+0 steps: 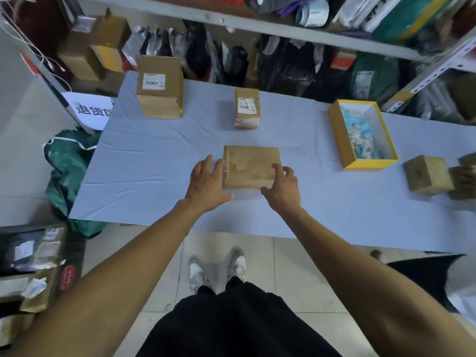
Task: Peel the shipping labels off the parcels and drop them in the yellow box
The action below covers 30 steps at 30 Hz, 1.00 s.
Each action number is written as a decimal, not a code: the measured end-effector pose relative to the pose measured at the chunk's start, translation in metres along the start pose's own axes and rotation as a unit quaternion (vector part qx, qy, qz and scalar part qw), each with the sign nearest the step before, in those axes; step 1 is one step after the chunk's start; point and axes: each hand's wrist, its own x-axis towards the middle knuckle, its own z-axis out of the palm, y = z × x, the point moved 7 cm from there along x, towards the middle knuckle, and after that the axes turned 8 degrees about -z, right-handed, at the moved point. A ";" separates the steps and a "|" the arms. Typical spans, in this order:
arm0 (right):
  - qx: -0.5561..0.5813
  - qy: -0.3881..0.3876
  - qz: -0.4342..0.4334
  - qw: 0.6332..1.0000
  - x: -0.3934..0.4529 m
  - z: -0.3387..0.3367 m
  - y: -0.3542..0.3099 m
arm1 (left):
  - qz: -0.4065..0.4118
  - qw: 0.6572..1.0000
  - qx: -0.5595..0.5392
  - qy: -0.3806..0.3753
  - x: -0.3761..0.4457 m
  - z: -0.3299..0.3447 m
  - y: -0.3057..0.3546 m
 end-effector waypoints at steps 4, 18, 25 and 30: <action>-0.017 -0.041 0.016 0.999 0.016 0.003 0.006 | -0.006 0.999 -0.028 -0.014 0.012 0.009 -0.004; 0.055 -0.100 -0.027 0.993 0.055 0.028 0.021 | -0.041 0.991 -0.075 -0.105 0.049 0.046 0.006; 0.065 -0.097 -0.034 0.993 0.062 0.031 0.014 | -0.072 0.987 -0.127 -0.062 0.053 0.044 0.008; 0.050 -0.085 -0.097 0.990 0.079 0.028 -0.023 | -0.110 0.985 -0.133 -0.018 0.058 0.017 -0.016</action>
